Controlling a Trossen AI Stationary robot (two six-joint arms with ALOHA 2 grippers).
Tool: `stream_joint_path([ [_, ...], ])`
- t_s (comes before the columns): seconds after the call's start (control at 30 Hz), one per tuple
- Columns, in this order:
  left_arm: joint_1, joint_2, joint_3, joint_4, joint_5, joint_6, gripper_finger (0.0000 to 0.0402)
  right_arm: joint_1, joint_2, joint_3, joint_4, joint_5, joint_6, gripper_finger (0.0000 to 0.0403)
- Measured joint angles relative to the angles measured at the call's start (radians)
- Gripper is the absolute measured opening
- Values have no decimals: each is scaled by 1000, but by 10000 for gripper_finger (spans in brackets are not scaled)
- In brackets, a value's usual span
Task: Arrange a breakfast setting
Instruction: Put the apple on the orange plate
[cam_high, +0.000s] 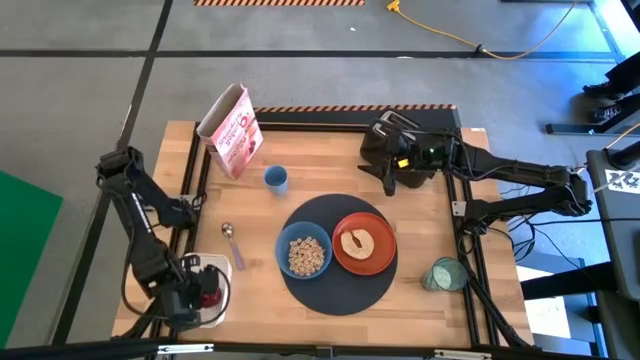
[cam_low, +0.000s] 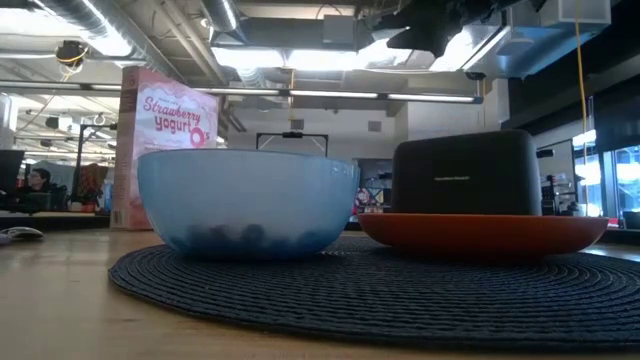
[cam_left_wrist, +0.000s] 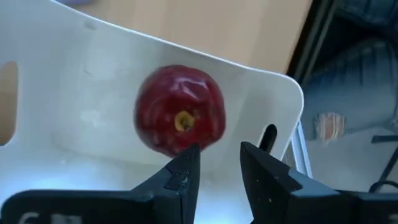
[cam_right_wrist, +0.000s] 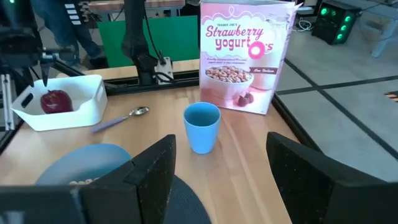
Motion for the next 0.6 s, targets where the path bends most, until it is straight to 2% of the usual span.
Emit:
stream_joint_path([
  [0.3, -23, 21, 0, -31, -74, -22, 108, 0, 0, 0, 4, 0, 8, 239],
  [0.6, -23, 21, 0, -48, -96, -21, 107, 0, 0, 0, 3, 0, 8, 239],
])
